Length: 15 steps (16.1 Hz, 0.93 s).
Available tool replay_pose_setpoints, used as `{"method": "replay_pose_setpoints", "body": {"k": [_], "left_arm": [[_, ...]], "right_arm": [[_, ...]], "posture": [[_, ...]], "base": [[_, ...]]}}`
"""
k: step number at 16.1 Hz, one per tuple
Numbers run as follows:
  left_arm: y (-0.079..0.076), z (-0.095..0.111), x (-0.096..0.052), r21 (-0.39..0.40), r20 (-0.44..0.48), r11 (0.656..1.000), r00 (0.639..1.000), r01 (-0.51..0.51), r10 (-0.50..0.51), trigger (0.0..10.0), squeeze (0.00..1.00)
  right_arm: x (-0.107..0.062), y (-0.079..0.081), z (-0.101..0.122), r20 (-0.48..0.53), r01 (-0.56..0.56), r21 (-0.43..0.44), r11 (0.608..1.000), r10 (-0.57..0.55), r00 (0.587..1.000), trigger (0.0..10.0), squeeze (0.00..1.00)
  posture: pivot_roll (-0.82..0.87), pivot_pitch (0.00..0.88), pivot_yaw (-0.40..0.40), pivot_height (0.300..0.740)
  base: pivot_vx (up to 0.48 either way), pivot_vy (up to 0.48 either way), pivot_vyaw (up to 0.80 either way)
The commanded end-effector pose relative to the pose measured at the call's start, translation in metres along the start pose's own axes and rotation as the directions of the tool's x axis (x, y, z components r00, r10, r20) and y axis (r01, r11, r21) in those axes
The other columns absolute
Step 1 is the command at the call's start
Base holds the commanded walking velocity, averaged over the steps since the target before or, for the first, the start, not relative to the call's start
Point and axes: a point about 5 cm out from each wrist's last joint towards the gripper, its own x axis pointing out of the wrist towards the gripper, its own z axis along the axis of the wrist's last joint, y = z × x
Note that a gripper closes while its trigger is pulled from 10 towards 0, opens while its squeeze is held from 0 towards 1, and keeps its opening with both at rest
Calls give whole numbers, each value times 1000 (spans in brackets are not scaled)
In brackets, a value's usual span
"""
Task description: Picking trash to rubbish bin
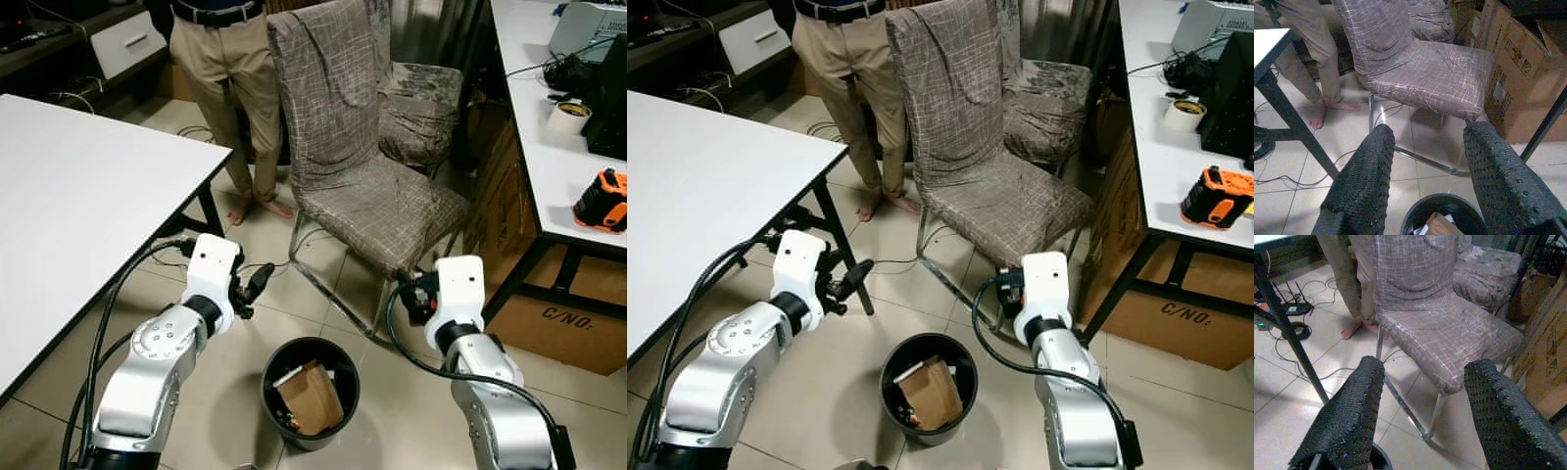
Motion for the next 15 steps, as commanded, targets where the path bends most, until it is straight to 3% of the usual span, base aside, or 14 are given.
{"method": "replay_pose_setpoints", "body": {"k": [1, 8, 15], "left_arm": [[1, 3, 1, 12, 2, 1000, 1000, 2, -3, 10000, 0], [3, 3, -1, 32, -8, 999, 1000, 1, -1, 10000, 0], [3, 3, -2, 36, -14, 999, 1000, 3, -2, 10000, 0]], "right_arm": [[-2, 2, 4, 7, -5, 5, 1000, 5, 1000, 10000, 0], [-3, 3, 2, -9, -7, 7, 1000, 7, 1000, 10000, 0], [-4, 5, 1, -21, -11, 11, 1000, 11, 1000, 10000, 0]], "posture": [[-93, 0, 32, 740], [-89, 0, 32, 740], [-86, 0, 31, 740]], "base": [[0, 0, 0], [0, 0, 0], [-288, 0, 0]]}}
